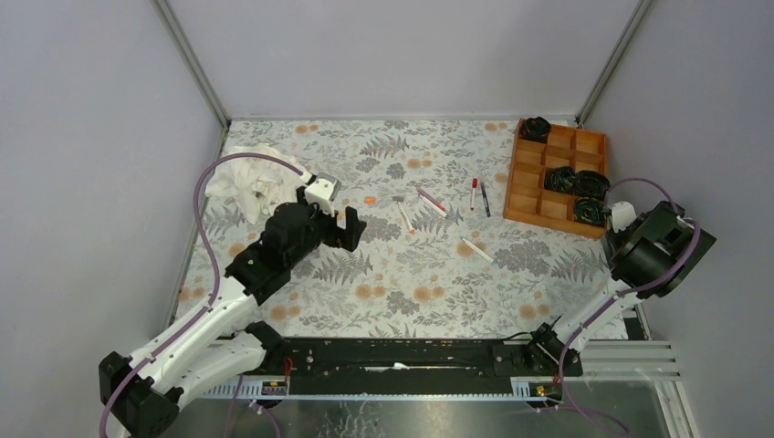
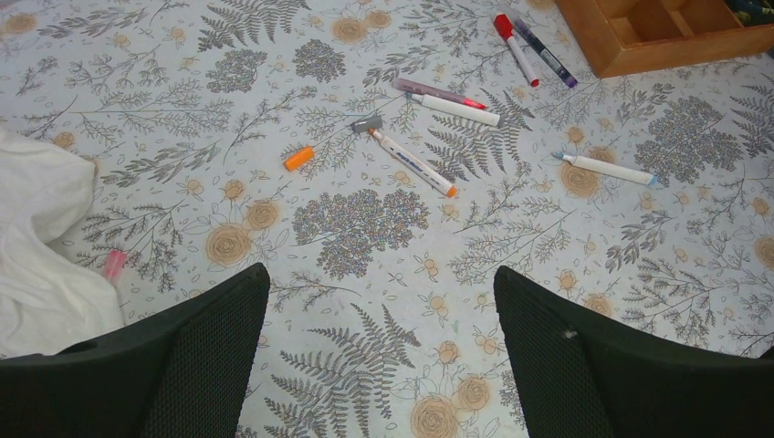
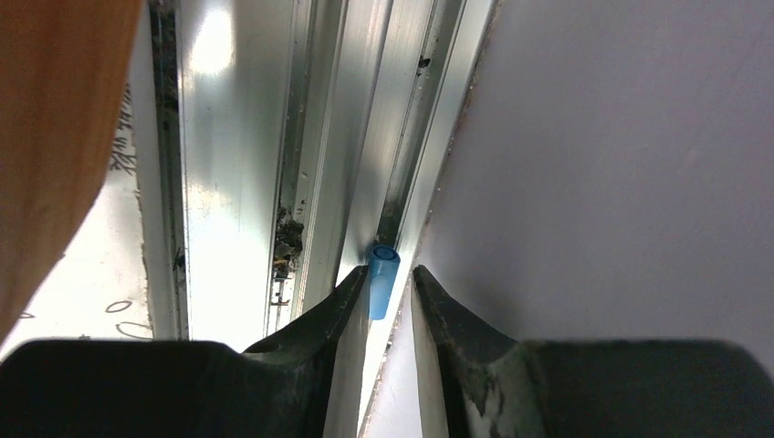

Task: Insert the pens into the pen caps
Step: Pick up the pen cap at the corner of the board.

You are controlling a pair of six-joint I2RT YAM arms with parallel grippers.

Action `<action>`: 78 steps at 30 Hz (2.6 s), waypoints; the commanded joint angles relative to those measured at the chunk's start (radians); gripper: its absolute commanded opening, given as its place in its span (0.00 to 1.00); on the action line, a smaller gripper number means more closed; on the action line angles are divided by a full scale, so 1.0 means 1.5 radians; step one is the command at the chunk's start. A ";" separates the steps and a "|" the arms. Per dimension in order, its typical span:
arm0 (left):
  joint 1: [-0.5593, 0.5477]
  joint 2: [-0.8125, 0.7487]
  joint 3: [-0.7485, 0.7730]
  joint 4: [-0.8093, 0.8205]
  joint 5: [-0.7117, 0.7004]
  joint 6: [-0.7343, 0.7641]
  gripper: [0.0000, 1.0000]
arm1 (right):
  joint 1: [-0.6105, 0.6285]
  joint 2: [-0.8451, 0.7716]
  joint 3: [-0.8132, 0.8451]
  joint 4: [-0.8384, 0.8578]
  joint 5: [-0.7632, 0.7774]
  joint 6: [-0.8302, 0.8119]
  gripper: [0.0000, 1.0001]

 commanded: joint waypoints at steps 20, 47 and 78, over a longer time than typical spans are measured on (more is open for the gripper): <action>0.005 -0.011 -0.010 0.019 -0.018 0.012 0.96 | -0.026 0.155 0.082 -0.166 0.032 -0.003 0.30; 0.005 -0.024 -0.012 0.021 -0.026 0.015 0.96 | -0.036 0.128 0.031 -0.135 -0.019 0.017 0.16; 0.005 -0.040 -0.016 0.017 -0.031 0.016 0.96 | -0.043 0.035 0.029 -0.118 0.004 0.006 0.26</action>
